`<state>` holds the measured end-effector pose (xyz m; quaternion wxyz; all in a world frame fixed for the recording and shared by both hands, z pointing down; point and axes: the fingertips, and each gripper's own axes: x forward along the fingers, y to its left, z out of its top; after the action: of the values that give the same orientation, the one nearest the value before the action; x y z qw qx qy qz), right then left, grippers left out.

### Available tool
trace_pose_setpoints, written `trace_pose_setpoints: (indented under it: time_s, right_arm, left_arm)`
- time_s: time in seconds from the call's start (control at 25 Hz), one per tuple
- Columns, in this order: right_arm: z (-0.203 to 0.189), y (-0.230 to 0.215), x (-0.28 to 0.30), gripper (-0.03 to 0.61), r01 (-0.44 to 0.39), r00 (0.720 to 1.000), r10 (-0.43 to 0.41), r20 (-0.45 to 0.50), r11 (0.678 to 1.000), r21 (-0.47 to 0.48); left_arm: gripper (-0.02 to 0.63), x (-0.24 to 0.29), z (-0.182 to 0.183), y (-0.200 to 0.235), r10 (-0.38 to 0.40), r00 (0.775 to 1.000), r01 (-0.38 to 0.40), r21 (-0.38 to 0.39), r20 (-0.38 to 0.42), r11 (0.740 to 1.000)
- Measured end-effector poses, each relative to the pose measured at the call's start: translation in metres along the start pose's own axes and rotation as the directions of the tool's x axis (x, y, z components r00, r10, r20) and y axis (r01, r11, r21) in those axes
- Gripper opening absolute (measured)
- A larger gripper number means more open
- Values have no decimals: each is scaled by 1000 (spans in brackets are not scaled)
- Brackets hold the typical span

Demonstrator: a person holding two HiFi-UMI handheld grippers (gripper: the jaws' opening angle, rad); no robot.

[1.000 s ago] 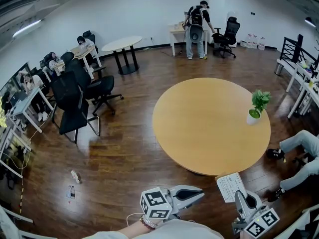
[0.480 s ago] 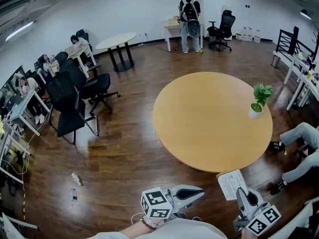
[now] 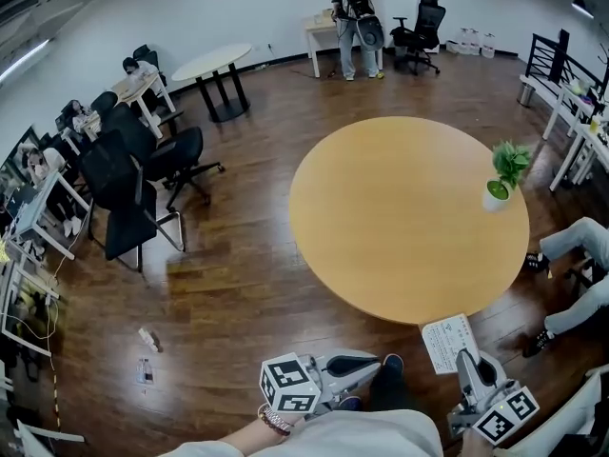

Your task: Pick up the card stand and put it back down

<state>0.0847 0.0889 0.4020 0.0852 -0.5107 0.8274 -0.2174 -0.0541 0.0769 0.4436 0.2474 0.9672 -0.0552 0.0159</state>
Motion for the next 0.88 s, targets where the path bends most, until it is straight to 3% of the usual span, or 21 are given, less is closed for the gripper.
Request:
trace_pose_setpoints:
  time_s: [0.12,0.24,0.56,0.72,0.88]
  right_arm:
    - [9,-40,10,21,45,999,-45,-6,999,-1]
    - [18,-82,36,21,41,999,-41,-20,999,7]
    - [59,-190,160,21,-180,978,170,-118,981,-76]
    - [84,-261,215,21,-198,961,181,-208,978,-63]
    - [86,-322,278,21,-224,930,180,-321,969,-106]
  left_arm:
    - [0,21,8,21,6,1000,-6,-4,-1,1000]
    - [0,49,29,48,17,1000,-17,-1,8,1000]
    - [0,115,90,135,139,990,-140,-28,-20,990]
    - [0,156,134,164,209,978,-207,-75,19,975]
    - [0,183,162,181,190,982,-188,-76,11,979]
